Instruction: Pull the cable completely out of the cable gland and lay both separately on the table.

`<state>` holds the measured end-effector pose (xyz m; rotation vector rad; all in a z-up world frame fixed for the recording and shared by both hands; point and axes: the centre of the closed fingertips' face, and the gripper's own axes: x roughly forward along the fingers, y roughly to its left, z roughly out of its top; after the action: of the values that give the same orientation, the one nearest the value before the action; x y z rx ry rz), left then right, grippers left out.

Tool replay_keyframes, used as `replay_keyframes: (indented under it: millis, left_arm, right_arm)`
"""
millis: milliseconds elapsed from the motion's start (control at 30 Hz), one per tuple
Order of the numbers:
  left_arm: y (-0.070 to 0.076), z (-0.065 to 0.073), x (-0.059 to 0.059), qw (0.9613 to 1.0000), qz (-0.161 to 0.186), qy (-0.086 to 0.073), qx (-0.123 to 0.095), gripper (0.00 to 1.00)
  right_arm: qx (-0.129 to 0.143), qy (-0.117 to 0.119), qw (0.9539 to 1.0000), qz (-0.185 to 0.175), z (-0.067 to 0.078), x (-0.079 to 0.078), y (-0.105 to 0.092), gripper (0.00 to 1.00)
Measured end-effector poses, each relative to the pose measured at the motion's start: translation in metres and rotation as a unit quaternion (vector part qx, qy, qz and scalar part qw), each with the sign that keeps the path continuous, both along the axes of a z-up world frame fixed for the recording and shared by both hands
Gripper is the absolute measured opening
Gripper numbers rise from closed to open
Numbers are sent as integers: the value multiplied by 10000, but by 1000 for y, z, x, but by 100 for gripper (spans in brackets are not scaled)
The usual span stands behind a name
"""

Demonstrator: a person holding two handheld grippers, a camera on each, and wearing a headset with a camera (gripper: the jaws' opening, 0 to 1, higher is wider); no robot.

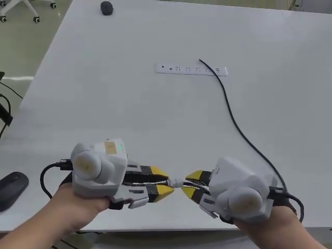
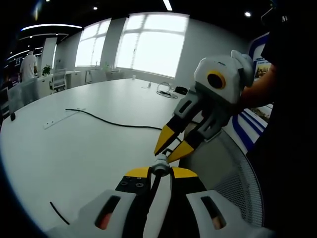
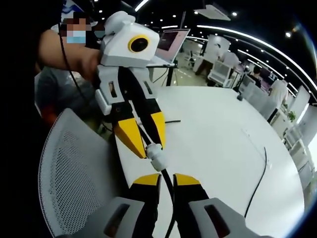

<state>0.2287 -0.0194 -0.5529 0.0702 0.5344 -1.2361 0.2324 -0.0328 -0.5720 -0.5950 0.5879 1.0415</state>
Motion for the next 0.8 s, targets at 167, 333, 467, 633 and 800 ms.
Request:
replay_keyframes:
  millis: [167,333,467,633,800]
  left_arm:
    - [1,-1,-1,10000,-20,12,20,16]
    - [1,-1,1,10000,-37,2,28,16]
    - [0,1,3,10000,19,7,-20,16]
    - [0,0,3,10000,9,-1,-8,15]
    - [2,0,4,10000,23,1,-8,16]
  right_arm:
    - [-25,4,10000,27,-1,1,0,3]
    - [-24,45,10000,-19,-2,1,0,1]
    - [11,-8,9999,-103,-1,4,-1,1]
    - [69,98,9997,-226,-4,6,-3,1]
    - [169,229,9989,-386,-6,7,-6,1]
